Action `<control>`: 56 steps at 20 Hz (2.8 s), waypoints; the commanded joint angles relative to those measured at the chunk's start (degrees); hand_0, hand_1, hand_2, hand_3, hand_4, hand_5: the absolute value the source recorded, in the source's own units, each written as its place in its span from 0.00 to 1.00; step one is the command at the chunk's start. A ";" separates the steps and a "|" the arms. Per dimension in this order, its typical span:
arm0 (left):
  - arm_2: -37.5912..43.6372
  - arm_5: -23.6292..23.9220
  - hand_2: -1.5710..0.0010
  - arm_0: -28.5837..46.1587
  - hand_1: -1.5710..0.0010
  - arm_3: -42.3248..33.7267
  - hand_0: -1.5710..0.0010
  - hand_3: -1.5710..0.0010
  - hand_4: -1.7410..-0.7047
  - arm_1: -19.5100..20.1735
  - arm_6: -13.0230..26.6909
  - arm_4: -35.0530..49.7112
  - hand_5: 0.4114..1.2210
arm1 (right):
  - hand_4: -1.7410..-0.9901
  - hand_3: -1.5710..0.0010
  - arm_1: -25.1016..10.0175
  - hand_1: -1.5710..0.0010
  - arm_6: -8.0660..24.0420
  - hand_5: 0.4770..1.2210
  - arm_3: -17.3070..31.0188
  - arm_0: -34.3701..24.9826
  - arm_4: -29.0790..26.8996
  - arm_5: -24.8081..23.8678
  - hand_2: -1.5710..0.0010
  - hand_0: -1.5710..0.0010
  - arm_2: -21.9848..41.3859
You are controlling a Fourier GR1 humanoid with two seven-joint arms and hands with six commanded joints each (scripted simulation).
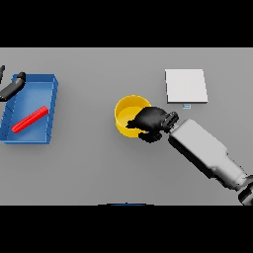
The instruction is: Pick up the red beaker and tilt it to pour out 1 green nut into yellow bowl. Pick up the yellow bowl and place it on the metallic measuring scale.
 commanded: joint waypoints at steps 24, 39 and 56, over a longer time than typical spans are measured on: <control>-0.25 -1.46 1.00 -0.10 1.00 -0.50 1.00 1.00 0.99 0.78 -0.10 -0.01 0.34 | 0.00 0.26 -6.94 0.00 5.12 1.00 -11.05 -0.49 -5.07 2.15 0.05 0.00 -9.04; -0.52 0.23 1.00 0.46 1.00 -3.20 1.00 1.00 0.97 1.30 3.21 0.34 0.40 | 0.00 0.27 -10.08 0.00 2.30 1.00 7.71 -5.84 -3.47 -9.40 0.01 0.00 -15.64; -0.68 -0.14 1.00 0.87 1.00 -3.10 1.00 1.00 0.98 1.77 3.72 0.24 0.37 | 0.00 0.09 -6.64 0.00 -2.59 1.00 30.70 -10.35 -3.64 -14.75 0.12 0.11 -19.84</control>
